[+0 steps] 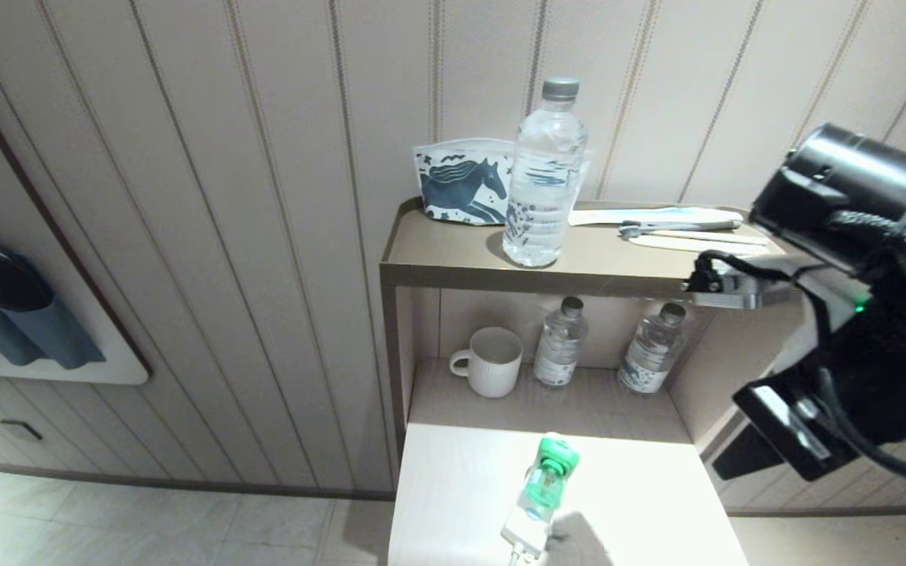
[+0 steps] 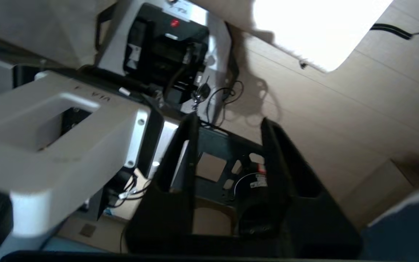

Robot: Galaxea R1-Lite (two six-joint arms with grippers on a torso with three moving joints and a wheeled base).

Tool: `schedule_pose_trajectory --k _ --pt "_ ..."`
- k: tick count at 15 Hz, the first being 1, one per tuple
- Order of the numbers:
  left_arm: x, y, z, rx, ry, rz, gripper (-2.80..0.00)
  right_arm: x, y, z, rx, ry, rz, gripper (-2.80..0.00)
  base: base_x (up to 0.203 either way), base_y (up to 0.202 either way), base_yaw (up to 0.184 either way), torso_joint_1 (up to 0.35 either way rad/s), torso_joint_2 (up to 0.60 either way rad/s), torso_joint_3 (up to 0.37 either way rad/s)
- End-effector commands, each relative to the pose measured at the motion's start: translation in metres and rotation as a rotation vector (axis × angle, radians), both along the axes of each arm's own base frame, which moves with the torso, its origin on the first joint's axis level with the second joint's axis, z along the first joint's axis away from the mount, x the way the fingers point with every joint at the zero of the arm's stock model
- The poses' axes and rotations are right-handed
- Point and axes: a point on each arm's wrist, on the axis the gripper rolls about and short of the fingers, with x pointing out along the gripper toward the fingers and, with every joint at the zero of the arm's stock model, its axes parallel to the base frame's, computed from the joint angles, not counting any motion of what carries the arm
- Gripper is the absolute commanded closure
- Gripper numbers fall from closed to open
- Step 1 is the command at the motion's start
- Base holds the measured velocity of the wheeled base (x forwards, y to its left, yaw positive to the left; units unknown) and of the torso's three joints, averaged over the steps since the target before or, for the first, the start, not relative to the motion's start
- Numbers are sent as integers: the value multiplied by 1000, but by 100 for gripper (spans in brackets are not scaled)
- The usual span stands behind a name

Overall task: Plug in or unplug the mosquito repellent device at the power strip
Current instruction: Hold the socket with your left hand and unplug it with your right hand

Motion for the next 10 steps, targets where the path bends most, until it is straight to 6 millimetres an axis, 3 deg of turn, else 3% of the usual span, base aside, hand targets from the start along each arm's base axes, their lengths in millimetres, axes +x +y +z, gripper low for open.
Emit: schedule_pose_trajectory --k 1,5,10 --pt "0 0 0 0 0 0 0 16 24 -13 -34 42 -3 -280 0 0 0 0 0 0" --pt "0 0 0 0 0 0 0 27 49 -19 45 116 -211 -280 0 0 0 0 0 0" --pt "0 0 0 0 0 0 0 46 66 -62 98 182 -335 -280 0 0 0 0 0 0"
